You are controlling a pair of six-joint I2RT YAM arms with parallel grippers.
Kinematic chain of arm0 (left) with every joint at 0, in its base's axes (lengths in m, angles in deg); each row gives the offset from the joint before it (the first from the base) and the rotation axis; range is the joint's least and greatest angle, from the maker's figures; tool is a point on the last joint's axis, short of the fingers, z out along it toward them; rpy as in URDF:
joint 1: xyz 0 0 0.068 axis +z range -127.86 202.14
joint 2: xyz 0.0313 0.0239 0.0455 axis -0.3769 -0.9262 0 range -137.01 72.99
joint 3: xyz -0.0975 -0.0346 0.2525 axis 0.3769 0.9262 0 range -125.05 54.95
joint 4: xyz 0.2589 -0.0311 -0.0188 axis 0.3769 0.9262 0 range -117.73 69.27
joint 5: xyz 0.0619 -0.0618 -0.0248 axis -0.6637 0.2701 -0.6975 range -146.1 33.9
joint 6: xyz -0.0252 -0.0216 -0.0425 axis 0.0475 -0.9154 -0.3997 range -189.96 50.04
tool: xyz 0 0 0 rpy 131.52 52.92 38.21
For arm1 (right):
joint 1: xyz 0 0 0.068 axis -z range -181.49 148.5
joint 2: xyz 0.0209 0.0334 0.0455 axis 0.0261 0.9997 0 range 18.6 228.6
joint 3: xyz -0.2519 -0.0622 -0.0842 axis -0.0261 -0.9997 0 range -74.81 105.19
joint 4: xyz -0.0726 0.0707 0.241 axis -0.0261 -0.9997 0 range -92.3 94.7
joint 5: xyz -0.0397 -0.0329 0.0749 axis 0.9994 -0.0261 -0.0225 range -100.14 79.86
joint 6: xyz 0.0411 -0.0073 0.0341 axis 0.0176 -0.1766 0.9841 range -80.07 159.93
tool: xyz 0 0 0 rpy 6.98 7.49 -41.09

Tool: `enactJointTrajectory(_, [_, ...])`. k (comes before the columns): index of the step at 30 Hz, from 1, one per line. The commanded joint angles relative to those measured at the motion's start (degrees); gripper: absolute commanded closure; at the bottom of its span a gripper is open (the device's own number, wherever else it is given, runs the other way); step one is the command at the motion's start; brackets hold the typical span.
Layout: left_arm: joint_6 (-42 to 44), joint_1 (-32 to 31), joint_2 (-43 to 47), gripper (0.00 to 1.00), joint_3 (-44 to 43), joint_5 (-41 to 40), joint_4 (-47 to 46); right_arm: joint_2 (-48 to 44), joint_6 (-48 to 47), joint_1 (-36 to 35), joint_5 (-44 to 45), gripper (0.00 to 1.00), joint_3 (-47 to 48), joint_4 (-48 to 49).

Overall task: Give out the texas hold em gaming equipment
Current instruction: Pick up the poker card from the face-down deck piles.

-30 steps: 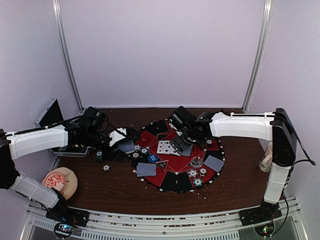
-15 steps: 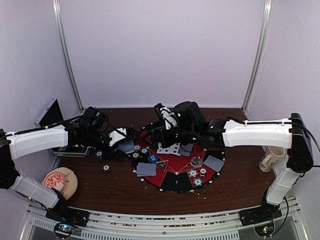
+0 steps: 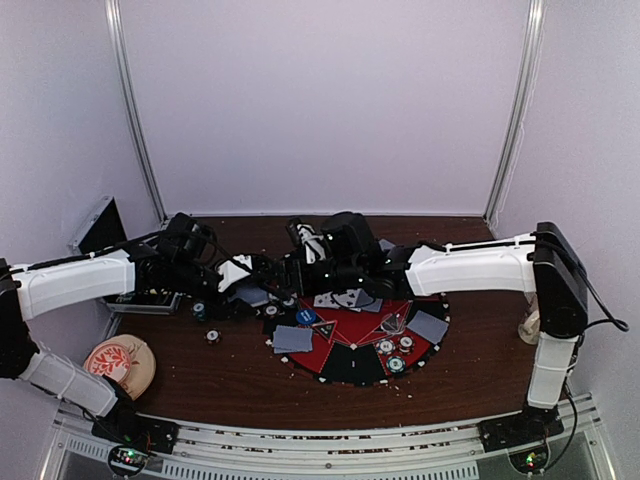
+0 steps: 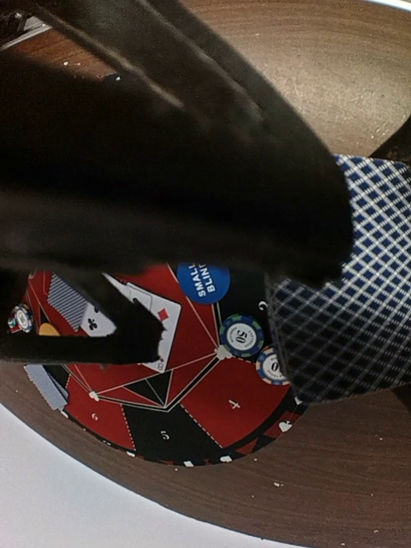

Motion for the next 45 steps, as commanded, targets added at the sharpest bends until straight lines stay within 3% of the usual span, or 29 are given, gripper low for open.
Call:
enactJointTrajectory(1, [-0.03, -0.24, 1.5, 0.46, 0.4, 1.19, -1.94, 2.52, 2.6, -0.06, -2.68, 0.1, 2.91, 3.36])
enactJointTrajectory(12, [0.03, -0.27, 1.75, 0.46, 0.33, 1.55, -1.86, 7.21, 5.33, 0.08, -5.51, 0.22, 6.52, 5.37])
enactJointTrajectory(21, [0.12, -0.24, 1.74, 0.46, 0.43, 1.58, -1.75, 11.96, 7.72, 0.49, -5.82, 0.43, 10.74, 2.08])
enactJointTrajectory(32, [0.18, -0.24, 1.72, 0.46, 0.55, 1.64, -1.76, 6.23, 7.35, 3.77, -3.18, 0.63, 3.18, 1.31])
enactJointTrajectory(41, [0.18, -0.19, 1.28, 0.46, 0.5, 1.39, -1.77, 3.75, 9.32, 3.56, -10.52, 0.81, 1.04, 6.31])
enactJointTrajectory(43, [0.18, -0.23, 1.21, 0.46, 0.51, 1.38, -1.77, 2.71, 9.54, 3.58, -10.91, 0.81, 0.37, 6.5])
enactJointTrajectory(45, [0.19, -0.28, 1.11, 0.46, 0.47, 1.38, -1.79, 1.84, 10.02, 3.6, -11.68, 0.73, -0.25, 6.86])
